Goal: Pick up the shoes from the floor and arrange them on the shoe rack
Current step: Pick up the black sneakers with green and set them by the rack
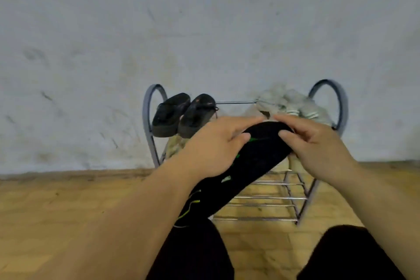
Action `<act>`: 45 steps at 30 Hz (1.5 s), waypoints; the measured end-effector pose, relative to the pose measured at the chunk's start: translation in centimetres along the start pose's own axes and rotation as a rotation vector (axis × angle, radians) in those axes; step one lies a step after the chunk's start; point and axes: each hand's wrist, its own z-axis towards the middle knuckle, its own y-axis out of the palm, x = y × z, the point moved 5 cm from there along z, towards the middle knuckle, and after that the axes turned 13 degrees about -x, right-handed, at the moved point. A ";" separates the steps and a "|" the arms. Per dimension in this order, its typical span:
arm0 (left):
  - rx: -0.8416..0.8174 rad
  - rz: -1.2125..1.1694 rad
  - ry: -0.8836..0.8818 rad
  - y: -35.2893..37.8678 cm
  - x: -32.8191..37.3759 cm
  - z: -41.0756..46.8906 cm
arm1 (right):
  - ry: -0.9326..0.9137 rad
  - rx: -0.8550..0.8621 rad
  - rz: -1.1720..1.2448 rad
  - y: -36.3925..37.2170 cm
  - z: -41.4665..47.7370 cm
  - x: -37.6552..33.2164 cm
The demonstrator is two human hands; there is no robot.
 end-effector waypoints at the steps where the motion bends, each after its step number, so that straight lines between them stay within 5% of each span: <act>1: -0.074 -0.022 0.020 2.1 1.3 2.8 | 0.045 0.070 0.021 -2.2 -1.5 2.4; 7: -0.299 -0.111 0.101 15.6 7.7 15.4 | 0.287 0.522 0.373 -13.0 -10.8 16.0; 11: -0.470 0.050 0.204 24.1 12.1 21.0 | 0.436 0.577 0.394 -16.5 -17.0 23.4; 16: -0.657 0.054 0.129 35.7 12.8 23.2 | 0.671 0.620 0.354 -18.1 -24.9 32.1; 22: -0.794 0.100 0.089 45.3 12.2 21.8 | 0.880 0.612 0.367 -14.8 -33.4 38.7; 31: -0.956 0.071 -0.007 49.7 10.6 20.7 | 1.194 0.518 0.340 -9.6 -43.7 43.0; 40: -0.815 0.048 -0.057 50.1 12.8 22.6 | 1.284 0.415 0.162 -11.3 -43.8 50.2; 45: -0.771 -0.027 -0.086 49.9 10.5 23.7 | 1.416 0.219 -0.015 -13.0 -43.0 56.5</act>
